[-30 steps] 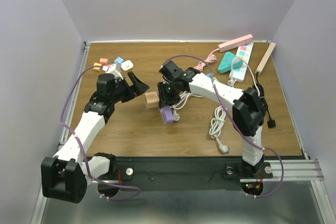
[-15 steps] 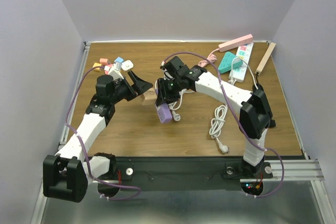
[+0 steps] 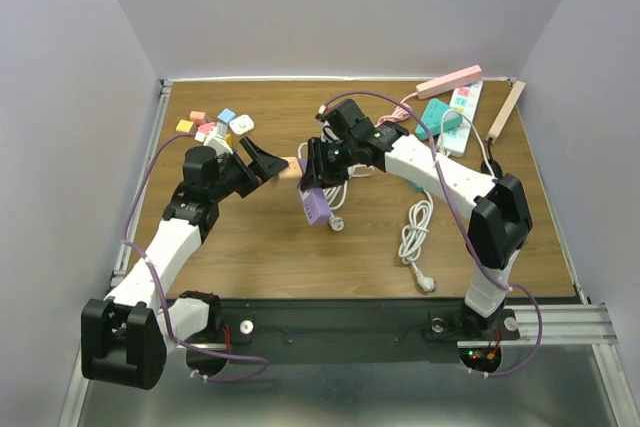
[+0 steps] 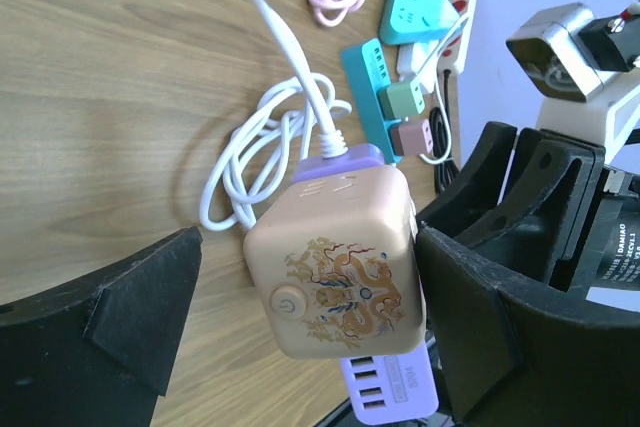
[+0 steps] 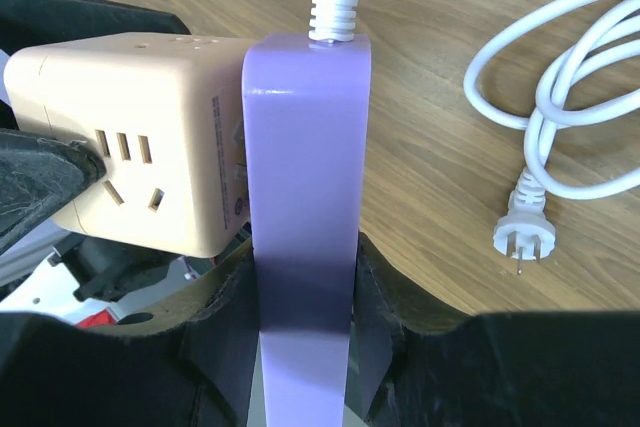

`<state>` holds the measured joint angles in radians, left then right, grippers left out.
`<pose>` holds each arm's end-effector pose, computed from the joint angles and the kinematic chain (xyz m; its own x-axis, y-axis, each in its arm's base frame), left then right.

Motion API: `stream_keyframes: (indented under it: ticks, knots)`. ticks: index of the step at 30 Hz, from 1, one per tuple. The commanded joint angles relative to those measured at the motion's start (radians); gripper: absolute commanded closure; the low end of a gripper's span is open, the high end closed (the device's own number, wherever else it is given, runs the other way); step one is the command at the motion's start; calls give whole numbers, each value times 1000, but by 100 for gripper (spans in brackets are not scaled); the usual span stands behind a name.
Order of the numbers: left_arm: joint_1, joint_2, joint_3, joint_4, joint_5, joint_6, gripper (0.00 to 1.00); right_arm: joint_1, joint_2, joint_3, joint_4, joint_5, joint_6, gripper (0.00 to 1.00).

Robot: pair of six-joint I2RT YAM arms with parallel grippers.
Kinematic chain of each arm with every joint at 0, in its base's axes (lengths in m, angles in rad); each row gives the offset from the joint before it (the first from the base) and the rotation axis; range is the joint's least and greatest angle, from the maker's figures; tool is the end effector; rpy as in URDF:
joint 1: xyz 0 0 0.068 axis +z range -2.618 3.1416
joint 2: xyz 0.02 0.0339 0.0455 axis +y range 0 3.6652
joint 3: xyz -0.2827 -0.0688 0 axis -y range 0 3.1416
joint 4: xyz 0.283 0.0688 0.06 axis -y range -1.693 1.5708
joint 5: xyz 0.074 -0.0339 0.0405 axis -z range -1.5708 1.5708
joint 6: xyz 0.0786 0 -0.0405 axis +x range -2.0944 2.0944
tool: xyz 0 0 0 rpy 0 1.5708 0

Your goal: Pull the plug off the socket

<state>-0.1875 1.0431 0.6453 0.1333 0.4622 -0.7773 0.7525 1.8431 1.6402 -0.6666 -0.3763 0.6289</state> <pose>0.2893 -0.0906 0.2657 -0.5967 -0.5258 -0.6063 0.2402 0.6038 -0.7601 0.3308 0.3493 0.2751 -0.9267 -0.1182 -0.3566 -0.3259 0.7251 0.6066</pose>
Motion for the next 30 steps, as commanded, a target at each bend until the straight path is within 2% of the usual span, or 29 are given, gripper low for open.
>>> stream_keyframes:
  ticks: [1,5,11,20,23,24,26,27,30]
  knots:
    - [3,-15,10,-32,-37,9,1,-8,-79,10,111,-39,15,99]
    - [3,-29,8,-20,-50,-13,1,-8,-74,17,116,-73,12,100]
    - [-12,32,8,121,76,-92,1,-8,-52,29,133,-107,14,100]
    - [-69,95,42,164,79,-109,2,-7,4,63,151,-161,9,100]
    - [-69,107,42,173,92,-99,21,-8,11,60,150,-158,3,100]
    - [-69,107,39,175,93,-96,34,-8,11,58,150,-153,3,100]
    - [-69,107,33,177,93,-88,45,-7,8,49,148,-136,-3,100]
    - [-69,107,30,174,90,-85,54,-8,8,46,150,-128,-3,100]
    - [-69,109,22,152,85,-68,63,-7,1,26,147,-110,-11,100]
